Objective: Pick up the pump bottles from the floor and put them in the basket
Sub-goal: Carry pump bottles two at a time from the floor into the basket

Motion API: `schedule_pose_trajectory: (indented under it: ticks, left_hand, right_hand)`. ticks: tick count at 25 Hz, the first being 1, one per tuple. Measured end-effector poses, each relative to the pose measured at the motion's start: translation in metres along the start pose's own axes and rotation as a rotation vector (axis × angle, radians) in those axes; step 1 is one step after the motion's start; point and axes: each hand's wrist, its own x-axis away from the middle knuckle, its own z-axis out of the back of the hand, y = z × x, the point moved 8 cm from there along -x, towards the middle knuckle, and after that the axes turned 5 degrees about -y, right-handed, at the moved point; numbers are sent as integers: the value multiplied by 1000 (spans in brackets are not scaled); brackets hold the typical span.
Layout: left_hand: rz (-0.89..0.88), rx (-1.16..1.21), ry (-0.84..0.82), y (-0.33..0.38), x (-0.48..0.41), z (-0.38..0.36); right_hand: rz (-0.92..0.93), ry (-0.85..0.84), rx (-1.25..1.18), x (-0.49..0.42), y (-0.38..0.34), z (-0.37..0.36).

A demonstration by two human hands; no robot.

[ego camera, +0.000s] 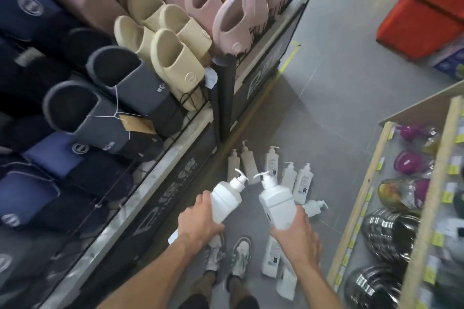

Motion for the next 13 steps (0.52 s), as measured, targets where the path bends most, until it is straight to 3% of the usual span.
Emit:
schedule_pose_trajectory:
  ticks: [8, 13]
  left_hand:
    - [95, 88, 122, -22, 105, 60]
    - [217, 158, 242, -35, 166, 70]
  right_hand:
    - [190, 25, 84, 70, -39, 60]
    - [430, -38, 230, 88, -79, 76]
